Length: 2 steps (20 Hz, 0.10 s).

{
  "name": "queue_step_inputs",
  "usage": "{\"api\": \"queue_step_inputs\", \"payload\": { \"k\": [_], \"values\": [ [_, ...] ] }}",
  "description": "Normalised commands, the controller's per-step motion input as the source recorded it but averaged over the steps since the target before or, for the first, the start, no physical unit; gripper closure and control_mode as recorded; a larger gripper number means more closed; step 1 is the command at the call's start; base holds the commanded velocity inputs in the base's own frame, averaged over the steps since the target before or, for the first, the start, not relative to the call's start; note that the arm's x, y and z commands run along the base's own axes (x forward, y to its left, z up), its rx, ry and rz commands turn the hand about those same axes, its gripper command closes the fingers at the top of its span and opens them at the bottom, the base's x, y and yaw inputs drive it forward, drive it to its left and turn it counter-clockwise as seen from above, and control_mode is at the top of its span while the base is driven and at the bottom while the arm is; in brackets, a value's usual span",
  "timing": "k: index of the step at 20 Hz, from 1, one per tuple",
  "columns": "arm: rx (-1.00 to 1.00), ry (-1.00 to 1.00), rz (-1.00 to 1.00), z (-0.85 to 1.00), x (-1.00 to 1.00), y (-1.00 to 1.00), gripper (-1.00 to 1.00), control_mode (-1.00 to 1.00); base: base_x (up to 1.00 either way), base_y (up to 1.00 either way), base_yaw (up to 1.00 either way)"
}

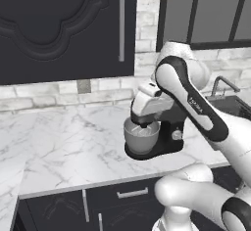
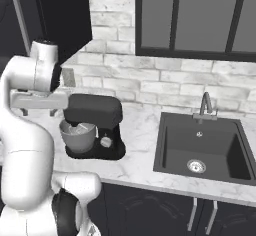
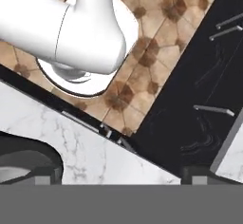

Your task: Close the stand mixer head.

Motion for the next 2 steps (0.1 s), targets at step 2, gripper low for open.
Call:
{"api": "queue_step_inputs", "payload": {
  "k": [2],
  "values": [
    [-0.03, -0.34, -0.03, 0.02, -0.7, 0.0, -1.0, -1.0, 0.0, 0.0, 0.0]
  ]
}}
